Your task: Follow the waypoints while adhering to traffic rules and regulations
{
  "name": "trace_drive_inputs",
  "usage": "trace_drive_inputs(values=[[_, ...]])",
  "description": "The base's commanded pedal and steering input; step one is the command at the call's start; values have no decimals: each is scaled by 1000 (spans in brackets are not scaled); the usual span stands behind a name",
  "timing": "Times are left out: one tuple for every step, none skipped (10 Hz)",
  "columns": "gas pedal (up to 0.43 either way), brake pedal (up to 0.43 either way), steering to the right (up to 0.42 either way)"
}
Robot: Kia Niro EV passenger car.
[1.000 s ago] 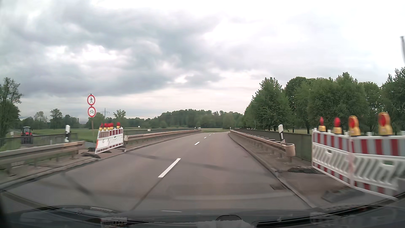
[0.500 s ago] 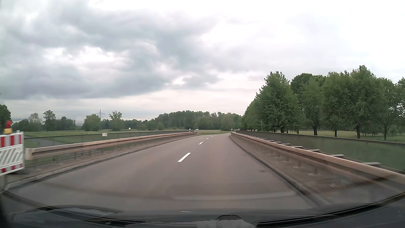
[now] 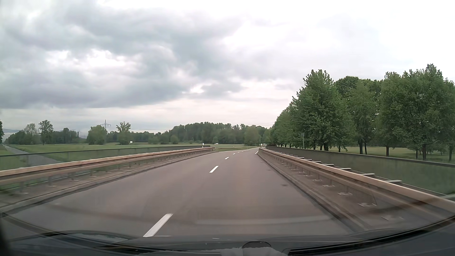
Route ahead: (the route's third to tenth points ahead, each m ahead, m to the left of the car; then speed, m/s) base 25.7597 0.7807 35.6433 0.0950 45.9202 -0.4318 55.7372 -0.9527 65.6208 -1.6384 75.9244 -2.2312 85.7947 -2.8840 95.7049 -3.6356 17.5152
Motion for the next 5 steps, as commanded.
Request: trace_drive_inputs(values=[[87,0,9],[87,0,7],[87,0,6],[87,0,6],[87,0,7]])
